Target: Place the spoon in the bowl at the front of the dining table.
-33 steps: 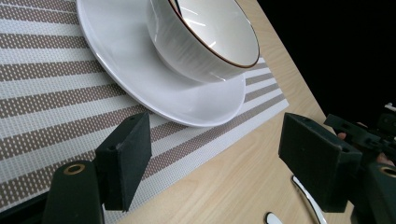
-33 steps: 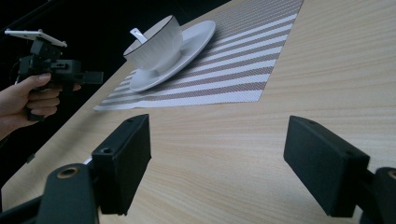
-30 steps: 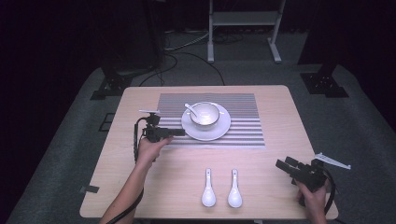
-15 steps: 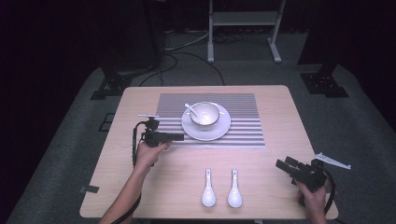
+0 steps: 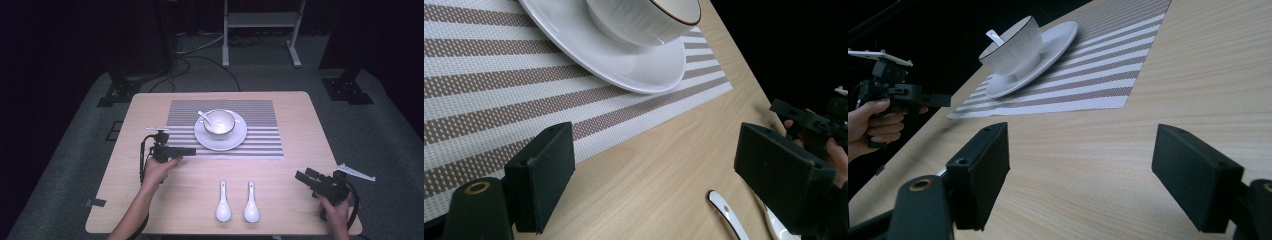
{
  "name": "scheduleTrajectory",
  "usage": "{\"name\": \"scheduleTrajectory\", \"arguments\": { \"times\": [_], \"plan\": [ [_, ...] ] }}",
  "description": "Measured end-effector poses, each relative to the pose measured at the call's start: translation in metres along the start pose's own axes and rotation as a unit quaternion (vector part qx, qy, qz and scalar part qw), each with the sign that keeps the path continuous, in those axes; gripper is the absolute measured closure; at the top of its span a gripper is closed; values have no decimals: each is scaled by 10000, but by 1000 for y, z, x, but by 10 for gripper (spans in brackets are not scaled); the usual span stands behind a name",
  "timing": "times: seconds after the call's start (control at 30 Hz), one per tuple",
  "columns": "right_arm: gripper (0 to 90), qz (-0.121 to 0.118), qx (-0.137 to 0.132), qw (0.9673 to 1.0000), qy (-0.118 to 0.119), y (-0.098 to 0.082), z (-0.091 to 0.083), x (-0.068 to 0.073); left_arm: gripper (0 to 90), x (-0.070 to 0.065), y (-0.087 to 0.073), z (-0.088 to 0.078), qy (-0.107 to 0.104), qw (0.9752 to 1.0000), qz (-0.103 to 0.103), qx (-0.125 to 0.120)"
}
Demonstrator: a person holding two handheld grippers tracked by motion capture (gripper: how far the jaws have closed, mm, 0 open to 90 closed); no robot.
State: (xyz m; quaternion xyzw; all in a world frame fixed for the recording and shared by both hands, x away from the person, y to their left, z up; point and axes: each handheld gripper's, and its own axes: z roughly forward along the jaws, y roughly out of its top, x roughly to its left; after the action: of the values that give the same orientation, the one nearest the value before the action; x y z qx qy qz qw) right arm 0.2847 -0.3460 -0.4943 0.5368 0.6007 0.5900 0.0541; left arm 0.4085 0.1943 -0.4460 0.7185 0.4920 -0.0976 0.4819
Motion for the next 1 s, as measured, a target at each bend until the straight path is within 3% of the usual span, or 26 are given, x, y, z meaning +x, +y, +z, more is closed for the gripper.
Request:
{"name": "scheduleTrajectory", "arguments": {
  "times": [1.0],
  "plan": [
    [221, -6, 10, 10000, -15, 0, 0, 0, 152, -9, -37, -8, 45, 9995, 324, 27]
  ]
}}
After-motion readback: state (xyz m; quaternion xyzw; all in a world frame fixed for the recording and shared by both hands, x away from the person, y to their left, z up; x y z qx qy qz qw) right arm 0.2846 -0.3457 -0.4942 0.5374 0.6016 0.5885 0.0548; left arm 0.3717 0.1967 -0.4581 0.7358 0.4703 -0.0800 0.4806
